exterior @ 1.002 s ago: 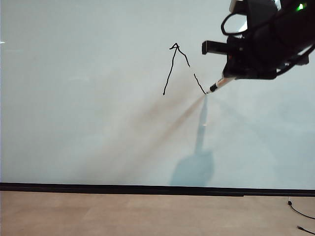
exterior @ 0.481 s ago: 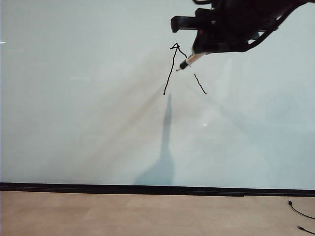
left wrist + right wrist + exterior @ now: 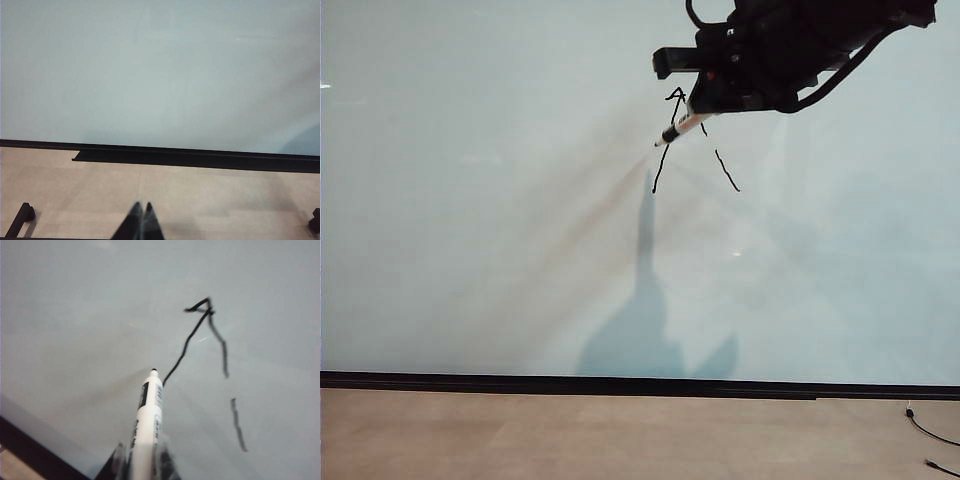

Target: Pick up the pen on the shelf to the right of the whiteboard and write the letter A.

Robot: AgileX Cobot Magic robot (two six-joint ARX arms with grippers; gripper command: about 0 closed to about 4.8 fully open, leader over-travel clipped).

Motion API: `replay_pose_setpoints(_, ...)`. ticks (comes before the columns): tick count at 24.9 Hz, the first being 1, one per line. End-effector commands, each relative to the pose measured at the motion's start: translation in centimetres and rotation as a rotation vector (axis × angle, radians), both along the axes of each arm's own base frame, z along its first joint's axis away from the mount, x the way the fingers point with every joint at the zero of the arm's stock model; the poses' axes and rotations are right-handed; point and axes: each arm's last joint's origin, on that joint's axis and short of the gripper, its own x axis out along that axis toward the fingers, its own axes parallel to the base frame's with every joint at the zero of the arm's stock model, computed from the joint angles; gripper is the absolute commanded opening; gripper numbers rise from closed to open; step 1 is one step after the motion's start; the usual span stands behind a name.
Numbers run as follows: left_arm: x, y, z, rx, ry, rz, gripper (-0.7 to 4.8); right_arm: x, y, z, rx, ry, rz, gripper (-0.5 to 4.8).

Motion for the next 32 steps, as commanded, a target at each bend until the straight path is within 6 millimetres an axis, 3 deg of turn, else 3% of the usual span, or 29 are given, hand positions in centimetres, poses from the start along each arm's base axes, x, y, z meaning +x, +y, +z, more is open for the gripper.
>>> replay_pose_setpoints(1, 0.0, 0.0, 0.2, 0.004, -0.010, -0.001, -0.05, 0.5, -0.1, 0.8, 0.016, -0.025, -0.011, -0.09)
replay_pose_setpoints(32, 0.0, 0.0, 0.2, 0.004, -0.010, -0.001, -0.05, 0.2, -1.3, 1.5, -0.035, -0.011, -0.136, -0.09)
